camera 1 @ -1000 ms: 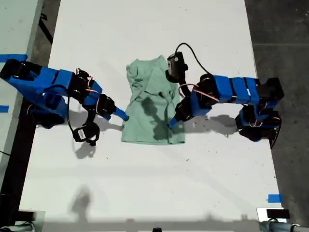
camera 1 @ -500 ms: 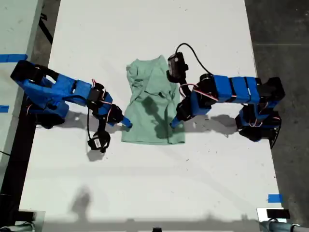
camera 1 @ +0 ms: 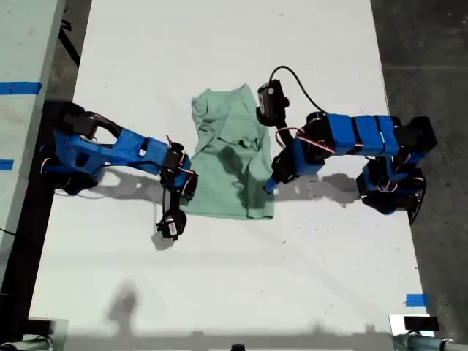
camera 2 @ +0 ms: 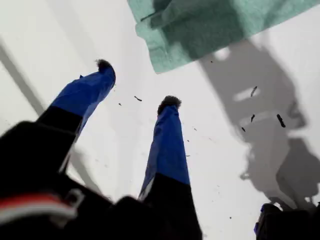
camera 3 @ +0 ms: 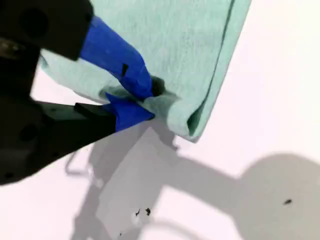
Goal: Fold tshirt
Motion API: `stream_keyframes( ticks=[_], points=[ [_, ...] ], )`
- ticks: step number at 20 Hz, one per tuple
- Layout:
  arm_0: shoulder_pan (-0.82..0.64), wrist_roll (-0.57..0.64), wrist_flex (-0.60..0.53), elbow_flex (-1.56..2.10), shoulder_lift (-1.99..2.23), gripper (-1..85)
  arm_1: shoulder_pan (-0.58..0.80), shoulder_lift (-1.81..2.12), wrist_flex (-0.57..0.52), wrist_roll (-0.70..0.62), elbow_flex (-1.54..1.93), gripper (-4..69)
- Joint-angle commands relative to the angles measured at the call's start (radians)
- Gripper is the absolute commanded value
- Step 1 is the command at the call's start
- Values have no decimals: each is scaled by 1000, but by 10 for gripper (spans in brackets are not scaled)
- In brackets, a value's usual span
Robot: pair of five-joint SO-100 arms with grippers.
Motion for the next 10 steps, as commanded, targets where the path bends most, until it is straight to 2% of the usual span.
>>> stream_keyframes(
  ticks=[1,3,7,10],
  points=[
    [2,9,43,-44,-2,1,-15,80,-28,9,-3,219],
    [9,-11,87,-46,40,1,-15,81,-29,11,6,218],
    [17,-71,270,-35,241,1,-15,83,-48,11,25,216],
    [32,-98,337,-31,423,1,-18,83,-54,14,35,215]
  ],
)
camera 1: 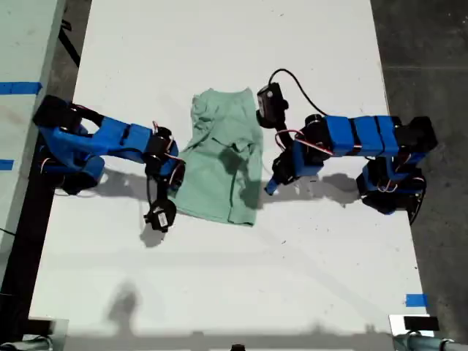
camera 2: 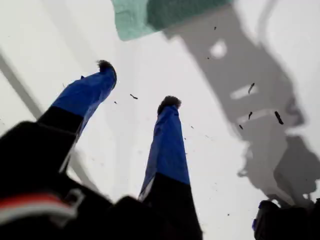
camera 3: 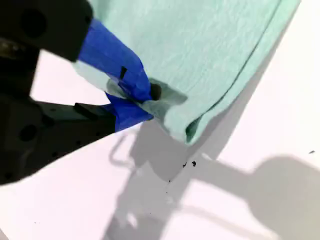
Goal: Fold tshirt
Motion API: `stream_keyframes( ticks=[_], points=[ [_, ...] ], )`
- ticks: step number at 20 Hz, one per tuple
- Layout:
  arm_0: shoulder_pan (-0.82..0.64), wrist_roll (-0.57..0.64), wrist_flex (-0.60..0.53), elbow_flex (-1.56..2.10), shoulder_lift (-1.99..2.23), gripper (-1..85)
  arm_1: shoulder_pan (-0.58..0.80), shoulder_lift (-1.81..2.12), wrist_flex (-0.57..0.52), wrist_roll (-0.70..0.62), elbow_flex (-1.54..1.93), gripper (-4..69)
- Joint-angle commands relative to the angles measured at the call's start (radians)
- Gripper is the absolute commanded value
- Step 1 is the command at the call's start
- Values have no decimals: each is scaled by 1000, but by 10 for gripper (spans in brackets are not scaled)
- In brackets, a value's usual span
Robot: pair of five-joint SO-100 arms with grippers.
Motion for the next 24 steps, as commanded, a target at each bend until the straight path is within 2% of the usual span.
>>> stream_keyframes(
  ticks=[1,4,8,13,14,15,16,19,24],
  points=[
    [29,-18,49,-21,172,1,-17,77,-38,12,-2,215],
    [40,21,11,-103,77,1,-17,77,-41,11,3,213],
    [55,100,40,-500,-259,1,-20,74,-58,17,15,211],
    [28,176,-51,-534,-453,1,-23,66,-83,17,25,208],
    [26,209,-63,-535,-499,37,-23,64,-84,15,25,208],
    [25,235,-64,-541,-537,158,-23,64,-84,15,25,208],
    [25,244,-48,-543,-555,209,-23,64,-84,15,26,208],
    [15,241,54,-543,-548,286,-20,63,-89,17,32,207],
    [25,163,100,-522,-304,298,-11,58,-94,14,32,206]
  ],
)
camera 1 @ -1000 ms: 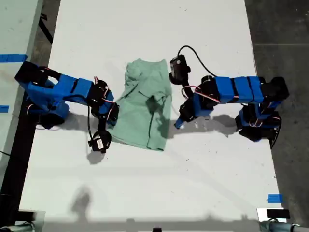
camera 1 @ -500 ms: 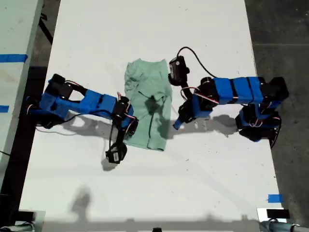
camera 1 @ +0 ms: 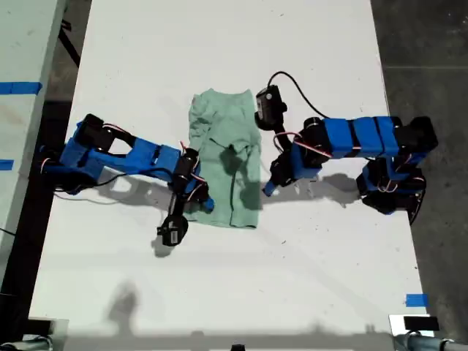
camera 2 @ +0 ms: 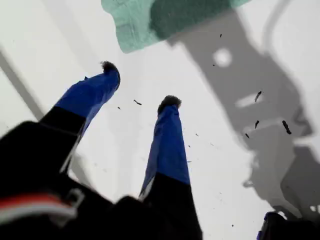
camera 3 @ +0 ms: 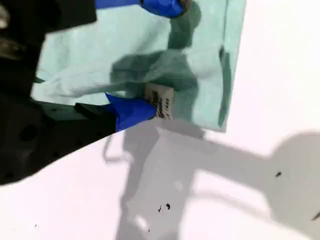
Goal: Fold tshirt
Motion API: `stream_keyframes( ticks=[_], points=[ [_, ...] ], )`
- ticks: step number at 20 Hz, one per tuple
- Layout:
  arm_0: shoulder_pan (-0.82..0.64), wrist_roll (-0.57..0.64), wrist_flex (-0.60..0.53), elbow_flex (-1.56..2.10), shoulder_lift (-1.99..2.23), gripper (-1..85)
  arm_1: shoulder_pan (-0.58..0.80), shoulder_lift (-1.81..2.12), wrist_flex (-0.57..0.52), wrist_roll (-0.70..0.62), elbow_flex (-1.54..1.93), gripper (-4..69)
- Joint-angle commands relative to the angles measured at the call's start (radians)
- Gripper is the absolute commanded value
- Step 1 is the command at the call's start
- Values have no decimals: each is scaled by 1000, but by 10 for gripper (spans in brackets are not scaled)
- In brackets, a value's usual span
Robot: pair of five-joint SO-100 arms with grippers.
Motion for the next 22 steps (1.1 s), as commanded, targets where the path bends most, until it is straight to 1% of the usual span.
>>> stream_keyframes(
  ticks=[1,5,8,9,10,11,12,13,14,15,18,20,22],
  points=[
    [0,-46,41,-12,235,300,-3,52,-35,6,-8,206],
    [28,-87,101,80,469,309,3,35,-35,9,-20,205],
    [37,-107,106,169,566,309,3,29,-52,32,-52,205],
    [37,-117,106,196,578,305,-3,20,-67,32,-71,193],
    [35,-124,92,241,592,293,-12,2,-86,17,-95,155],
    [32,-126,57,298,607,284,-20,-28,-86,12,-132,144],
    [26,-127,9,357,634,258,-28,-60,-83,15,-163,144],
    [21,-130,-55,430,675,231,-37,-86,-86,23,-184,144],
    [12,-130,-138,514,719,225,-46,-121,-86,35,-206,146],
    [9,-130,-201,575,746,225,-54,-156,-84,46,-230,175],
    [23,-140,-267,601,657,247,-71,-230,-123,77,-249,293],
    [35,-140,-319,597,606,258,-74,-272,-144,94,-249,318],
    [35,-141,-330,595,558,261,-77,-314,-166,107,-249,321]
  ],
)
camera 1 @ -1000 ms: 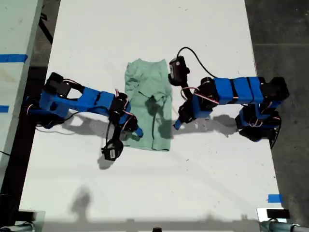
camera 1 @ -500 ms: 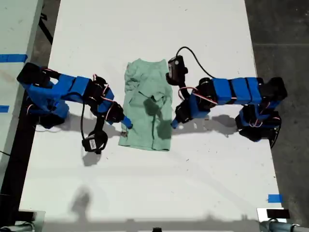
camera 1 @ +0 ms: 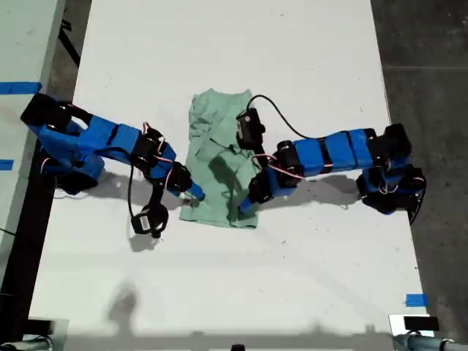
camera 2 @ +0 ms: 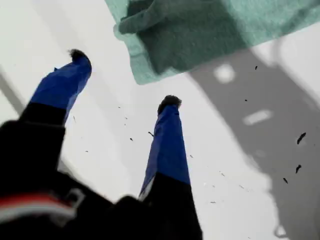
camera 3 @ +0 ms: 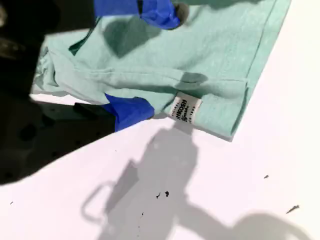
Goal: Fold tshirt
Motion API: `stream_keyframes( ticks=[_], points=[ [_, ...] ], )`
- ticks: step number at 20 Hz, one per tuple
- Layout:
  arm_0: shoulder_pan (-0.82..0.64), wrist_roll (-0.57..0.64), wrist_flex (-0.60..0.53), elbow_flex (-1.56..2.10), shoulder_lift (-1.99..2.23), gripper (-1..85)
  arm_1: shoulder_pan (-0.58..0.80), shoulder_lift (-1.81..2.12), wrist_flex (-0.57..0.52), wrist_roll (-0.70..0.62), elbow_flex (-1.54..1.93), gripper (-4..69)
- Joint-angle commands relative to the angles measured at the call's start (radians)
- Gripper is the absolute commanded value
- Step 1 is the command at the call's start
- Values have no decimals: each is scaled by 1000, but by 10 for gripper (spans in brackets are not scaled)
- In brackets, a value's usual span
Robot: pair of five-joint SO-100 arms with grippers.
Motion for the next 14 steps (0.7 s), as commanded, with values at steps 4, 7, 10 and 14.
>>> stream_keyframes(
  ticks=[4,7,10,14],
  points=[
    [23,3,-35,-20,-109,255,-18,-101,-87,40,-72,327],
    [28,43,-43,-32,-166,236,-18,-190,-118,52,-78,336],
    [29,118,-21,-92,-267,209,-20,-267,-144,60,-94,326],
    [31,218,92,-311,-483,196,-40,-345,-164,61,-133,284]
  ],
)
